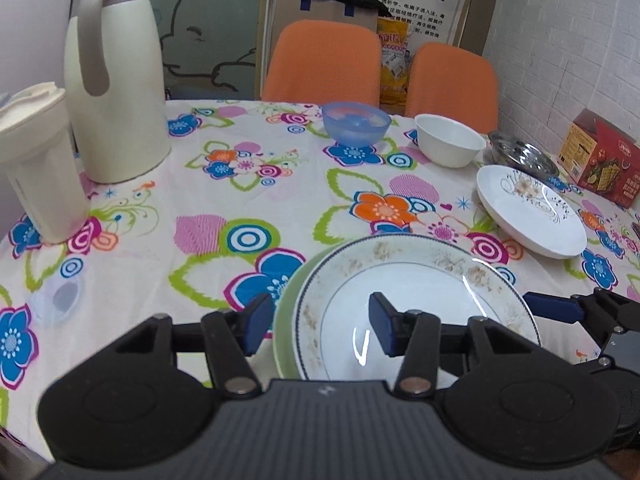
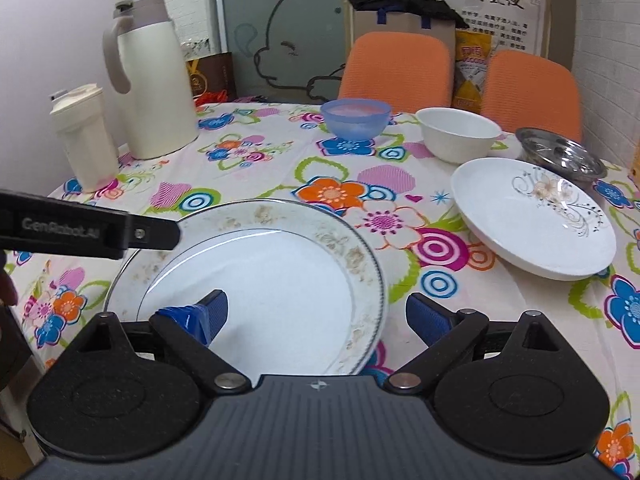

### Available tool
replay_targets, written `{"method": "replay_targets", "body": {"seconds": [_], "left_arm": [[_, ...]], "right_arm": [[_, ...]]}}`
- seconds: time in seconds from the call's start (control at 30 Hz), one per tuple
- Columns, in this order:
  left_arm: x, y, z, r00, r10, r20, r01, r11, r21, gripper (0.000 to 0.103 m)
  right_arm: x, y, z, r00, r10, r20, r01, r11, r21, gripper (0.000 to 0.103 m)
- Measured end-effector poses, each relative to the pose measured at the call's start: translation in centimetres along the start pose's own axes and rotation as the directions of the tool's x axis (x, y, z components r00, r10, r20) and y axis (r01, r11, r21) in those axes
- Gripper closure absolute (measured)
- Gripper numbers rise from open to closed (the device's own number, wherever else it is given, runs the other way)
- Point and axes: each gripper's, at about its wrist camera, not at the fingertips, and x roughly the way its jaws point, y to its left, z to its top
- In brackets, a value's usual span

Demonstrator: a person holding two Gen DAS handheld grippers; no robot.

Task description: Organize plates and bowls

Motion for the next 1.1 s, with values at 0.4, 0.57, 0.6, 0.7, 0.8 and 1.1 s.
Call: {"method": "replay_targets", "body": {"seconds": [0.4, 0.57, 0.6, 0.7, 0.8, 1.1], "left_arm": [[-1.5, 0.3, -0.6, 1.0, 0.003, 0.003, -0.003, 0.998, -0.068, 0.047], [-3.2, -0.1, -1.8, 0.999, -0.016, 0.034, 0.019, 0.994, -0.111, 0.042], [-3.5, -0.1, -2.0, 0.999, -0.02, 0.034, 0.024, 0.993, -0.119, 0.041], [-4.5, 0.0, -2.7, 0.999, -0.032, 0.039, 0.037, 0.989, -0.144, 0.04], [-5.4, 0.1, -3.2, 0.998, -0.027, 0.051, 0.035, 0.986, -0.162, 0.039], [-6.6, 0.6, -4.0, 0.997, -0.022, 0.072, 0.035, 0.983, -0.179, 0.038]], "right_arm": [[-1.5, -0.3, -0.2, 0.999, 0.046, 0.017, -0.047, 0.999, 0.014, 0.019], [-3.0, -0.7, -0.1, 0.998, 0.053, 0.034, -0.055, 0.998, 0.042, 0.019], [-3.4, -0.7, -0.2, 0.998, 0.052, 0.041, -0.054, 0.997, 0.049, 0.019], [-4.3, -1.0, -0.5, 0.997, 0.059, 0.053, -0.063, 0.994, 0.086, 0.019], [-4.6, -1.2, -0.9, 0.996, 0.075, 0.048, -0.081, 0.99, 0.12, 0.019], [-5.8, -1.3, -1.2, 0.995, 0.073, 0.062, -0.081, 0.987, 0.142, 0.019]]}}
